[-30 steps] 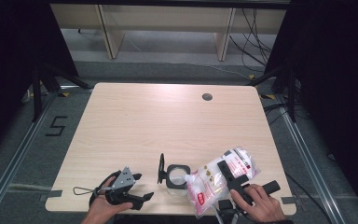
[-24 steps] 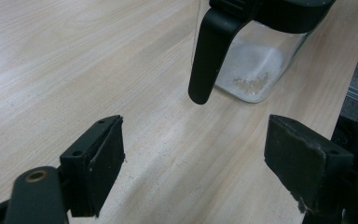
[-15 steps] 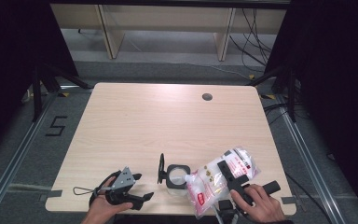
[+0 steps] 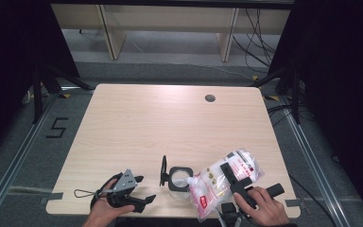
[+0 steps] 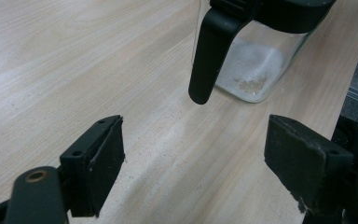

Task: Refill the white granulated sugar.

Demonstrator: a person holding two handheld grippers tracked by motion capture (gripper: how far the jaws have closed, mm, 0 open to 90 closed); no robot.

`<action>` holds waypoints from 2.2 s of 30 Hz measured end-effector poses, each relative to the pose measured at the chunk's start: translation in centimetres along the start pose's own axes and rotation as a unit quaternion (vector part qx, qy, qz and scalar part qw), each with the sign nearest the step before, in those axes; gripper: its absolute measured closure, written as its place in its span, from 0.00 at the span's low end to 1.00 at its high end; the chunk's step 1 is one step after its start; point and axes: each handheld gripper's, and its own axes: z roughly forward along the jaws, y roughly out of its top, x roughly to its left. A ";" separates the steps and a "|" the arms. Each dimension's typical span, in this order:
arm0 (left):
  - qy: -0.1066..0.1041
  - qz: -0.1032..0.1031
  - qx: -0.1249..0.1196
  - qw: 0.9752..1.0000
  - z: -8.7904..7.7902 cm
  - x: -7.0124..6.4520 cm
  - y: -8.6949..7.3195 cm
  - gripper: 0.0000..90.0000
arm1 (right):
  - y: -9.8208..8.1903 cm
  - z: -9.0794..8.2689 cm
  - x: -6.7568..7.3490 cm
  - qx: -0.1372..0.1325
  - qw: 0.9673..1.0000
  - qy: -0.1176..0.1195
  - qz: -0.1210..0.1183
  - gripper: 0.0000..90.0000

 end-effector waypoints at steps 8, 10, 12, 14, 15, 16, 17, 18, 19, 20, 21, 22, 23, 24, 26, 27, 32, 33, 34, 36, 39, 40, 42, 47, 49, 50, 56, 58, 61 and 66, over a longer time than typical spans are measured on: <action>0.001 0.007 0.002 1.000 -0.1 0.1 0.0 0.22 | 0.0 -0.1 -0.1 0.002 1.000 -0.003 -0.001 0.49; 0.001 0.003 0.002 1.000 0.0 0.0 0.0 0.22 | 0.0 -0.1 -0.1 0.000 1.000 -0.002 0.005 0.49; 0.001 0.003 0.002 1.000 0.0 0.0 0.0 0.22 | 0.0 0.0 0.0 0.000 1.000 0.000 0.009 0.49; 0.001 0.008 0.002 1.000 -0.1 0.1 0.0 0.22 | -0.1 0.0 0.2 0.002 1.000 0.003 0.025 0.49; 0.001 0.007 0.002 1.000 -0.1 0.1 0.0 0.22 | -0.1 0.0 0.2 0.000 1.000 0.005 0.025 0.49; -0.001 0.009 -0.002 1.000 -0.1 0.1 0.0 0.21 | -0.2 0.1 0.3 -0.004 1.000 0.006 0.027 0.49; -0.001 0.009 -0.002 1.000 -0.1 0.1 0.0 0.22 | -0.2 0.1 0.3 -0.004 1.000 0.006 0.027 0.49; -0.001 0.010 -0.002 1.000 -0.1 0.1 0.0 0.22 | -0.3 0.1 0.5 -0.003 0.999 0.007 0.038 0.49; -0.001 0.010 -0.002 1.000 -0.1 0.1 0.0 0.21 | -0.3 0.1 0.5 -0.003 0.999 0.007 0.038 0.49; 0.000 0.012 0.001 1.000 -0.1 0.1 0.1 0.21 | -0.4 0.2 0.4 -0.014 0.999 0.002 0.032 0.49; 0.000 0.013 0.002 1.000 -0.1 0.2 0.1 0.22 | -0.6 0.4 0.8 -0.028 0.998 -0.014 0.051 0.50; 0.001 0.005 0.000 1.000 -0.1 0.0 0.0 0.21 | -0.7 0.4 0.9 -0.031 0.997 -0.015 0.064 0.50; 0.001 0.005 0.000 1.000 -0.1 0.0 0.0 0.22 | -0.7 0.4 0.9 -0.031 0.997 -0.015 0.064 0.50; 0.001 0.008 0.000 1.000 -0.1 0.1 0.0 0.22 | -0.8 0.5 0.8 -0.038 0.997 -0.017 0.061 0.50; 0.001 0.010 -0.003 1.000 -0.1 0.1 0.0 0.22 | -1.0 0.7 1.0 -0.037 0.997 -0.008 0.064 0.50; 0.001 0.012 -0.001 1.000 -0.1 0.1 0.0 0.21 | -1.0 0.6 1.1 -0.031 0.997 -0.003 0.067 0.50; 0.000 0.002 0.004 1.000 -0.1 0.0 0.0 0.22 | -1.0 0.8 1.4 -0.035 0.997 -0.011 0.068 0.50; 0.000 0.003 0.004 1.000 -0.1 0.0 0.0 0.22 | -1.1 0.8 1.4 -0.034 0.997 -0.009 0.066 0.50; 0.000 0.003 0.004 1.000 -0.1 0.0 0.0 0.22 | -1.0 0.7 1.3 -0.033 0.997 -0.007 0.063 0.50; 0.000 0.008 0.004 1.000 -0.1 0.1 0.0 0.22 | -1.0 0.6 1.5 -0.027 0.997 -0.010 0.074 0.50; 0.001 0.007 0.003 1.000 -0.1 0.1 0.0 0.22 | -1.0 0.5 1.3 -0.023 0.997 -0.005 0.071 0.50; 0.001 0.007 0.003 1.000 -0.1 0.1 0.0 0.21 | -1.0 0.6 1.1 -0.031 0.998 -0.009 0.056 0.50; 0.002 0.010 0.005 1.000 -0.1 0.1 0.0 0.21 | -0.9 0.7 1.2 -0.034 0.998 -0.014 0.059 0.50; 0.000 0.007 0.004 1.000 -0.1 0.1 0.0 0.22 | -0.8 0.6 1.4 -0.023 0.998 -0.012 0.062 0.50; 0.000 0.007 0.004 1.000 -0.1 0.0 0.0 0.22 | -0.8 0.6 1.3 -0.025 0.998 -0.013 0.058 0.50; 0.000 0.008 0.004 1.000 -0.1 0.1 0.0 0.22 | -0.8 0.6 1.3 -0.024 0.998 -0.016 0.061 0.50; 0.000 0.008 0.002 1.000 -0.1 0.1 0.0 0.22 | -0.8 0.5 1.1 -0.021 0.998 -0.008 0.056 0.50; 0.000 0.007 0.003 1.000 -0.1 0.0 0.0 0.21 | -0.8 0.5 1.2 -0.024 0.998 -0.014 0.059 0.50; 0.001 0.007 0.003 1.000 -0.1 0.1 0.0 0.22 | -0.8 0.4 1.2 -0.023 0.998 -0.013 0.062 0.50; 0.001 0.008 0.004 1.000 -0.1 0.0 0.0 0.21 | -0.8 0.4 1.2 -0.023 0.998 -0.015 0.063 0.50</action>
